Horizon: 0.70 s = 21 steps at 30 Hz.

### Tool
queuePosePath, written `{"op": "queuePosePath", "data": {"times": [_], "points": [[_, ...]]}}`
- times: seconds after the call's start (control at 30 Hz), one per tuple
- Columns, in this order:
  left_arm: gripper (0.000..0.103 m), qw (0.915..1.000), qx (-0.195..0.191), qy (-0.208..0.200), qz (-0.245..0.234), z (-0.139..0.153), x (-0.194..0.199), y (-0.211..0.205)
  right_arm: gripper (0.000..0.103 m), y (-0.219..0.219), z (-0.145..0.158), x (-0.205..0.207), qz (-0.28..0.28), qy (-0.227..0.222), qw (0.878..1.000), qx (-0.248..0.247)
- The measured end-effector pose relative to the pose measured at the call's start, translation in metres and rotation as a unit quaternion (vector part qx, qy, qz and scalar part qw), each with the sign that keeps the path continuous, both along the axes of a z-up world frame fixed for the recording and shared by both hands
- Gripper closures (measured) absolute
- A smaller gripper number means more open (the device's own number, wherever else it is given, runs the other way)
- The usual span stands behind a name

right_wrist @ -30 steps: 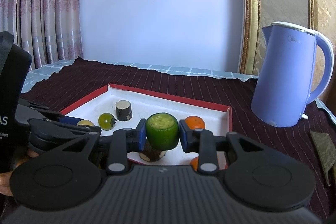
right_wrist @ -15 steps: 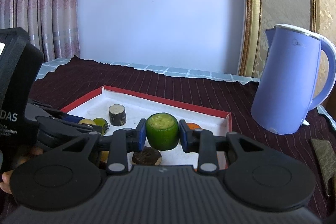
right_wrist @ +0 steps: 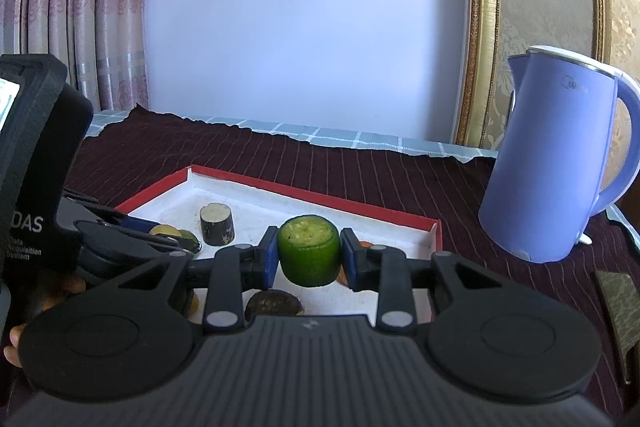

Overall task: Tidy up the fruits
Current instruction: 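Carry the yellow longan and lime over the tray with both grippers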

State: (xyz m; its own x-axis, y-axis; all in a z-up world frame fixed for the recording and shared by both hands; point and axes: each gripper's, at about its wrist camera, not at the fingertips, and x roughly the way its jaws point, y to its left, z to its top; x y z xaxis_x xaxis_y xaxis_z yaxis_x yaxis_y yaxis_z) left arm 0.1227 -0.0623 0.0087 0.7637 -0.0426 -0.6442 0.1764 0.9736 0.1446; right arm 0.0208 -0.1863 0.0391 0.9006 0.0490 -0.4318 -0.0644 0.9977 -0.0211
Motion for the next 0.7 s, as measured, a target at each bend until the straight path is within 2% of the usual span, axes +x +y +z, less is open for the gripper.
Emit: {"op": "queuePosePath", "data": {"times": [0.7], "points": [[0.076,0.9999,0.015,-0.003,0.003,0.002,0.017,-0.014,0.073,-0.016,-0.002,0.030,-0.022,0.005,1.000,0.016]]}}
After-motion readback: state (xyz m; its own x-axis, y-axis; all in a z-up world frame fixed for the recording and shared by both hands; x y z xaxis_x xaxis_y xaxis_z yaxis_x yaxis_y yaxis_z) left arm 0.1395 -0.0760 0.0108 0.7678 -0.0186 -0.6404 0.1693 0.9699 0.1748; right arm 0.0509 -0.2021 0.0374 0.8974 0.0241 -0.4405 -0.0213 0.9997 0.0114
